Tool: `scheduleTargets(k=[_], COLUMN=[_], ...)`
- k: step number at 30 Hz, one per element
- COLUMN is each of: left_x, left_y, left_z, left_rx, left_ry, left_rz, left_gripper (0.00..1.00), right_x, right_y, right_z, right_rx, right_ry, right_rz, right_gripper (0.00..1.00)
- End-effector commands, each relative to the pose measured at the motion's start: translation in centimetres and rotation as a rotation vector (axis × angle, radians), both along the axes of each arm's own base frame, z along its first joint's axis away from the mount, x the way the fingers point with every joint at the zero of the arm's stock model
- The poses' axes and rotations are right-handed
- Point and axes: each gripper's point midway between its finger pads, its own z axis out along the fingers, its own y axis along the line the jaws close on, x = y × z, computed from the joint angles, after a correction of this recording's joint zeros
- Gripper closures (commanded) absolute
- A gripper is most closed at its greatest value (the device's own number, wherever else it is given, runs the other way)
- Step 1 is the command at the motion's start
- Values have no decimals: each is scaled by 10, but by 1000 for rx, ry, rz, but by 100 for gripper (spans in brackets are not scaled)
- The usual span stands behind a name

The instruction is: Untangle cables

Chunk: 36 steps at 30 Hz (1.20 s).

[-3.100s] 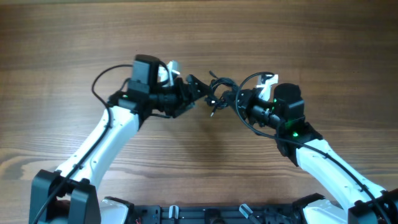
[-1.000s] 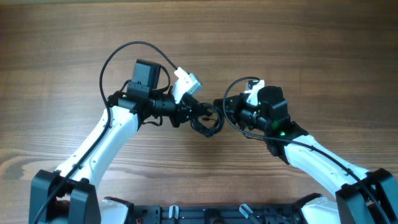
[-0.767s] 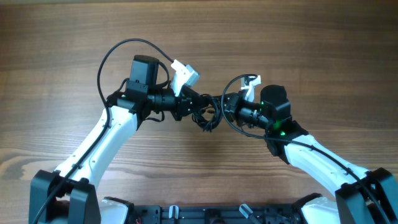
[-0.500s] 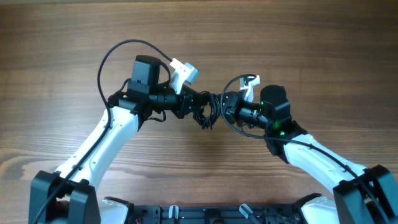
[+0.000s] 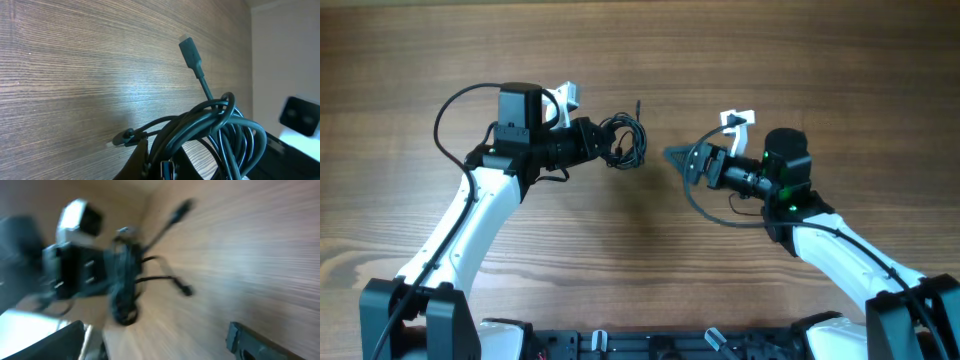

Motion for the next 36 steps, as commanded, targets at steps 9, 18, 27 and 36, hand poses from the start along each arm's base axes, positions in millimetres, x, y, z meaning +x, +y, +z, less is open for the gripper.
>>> scheduleTargets(k=[9,18,27,36], left_x=[-20,0,-7,-23], left_y=[-37,18,1,-30], left_z=[-13,-34,-34,-34], left_rx=[118,375,396,411], left_ry=[-1,-19,-59,-102], left_rz=[-74,115,29,-92], left_gripper=[96,96,96,96], right_x=[-31,0,-20,-27], right_y=[40,-6,27,38], right_z=[17,4,-7,-22], right_rx=[1,-79,-135,-198], right_ry=[-136,-172,-157,-120], right_rz=[166,54,122,106], right_gripper=[31,20,25,31])
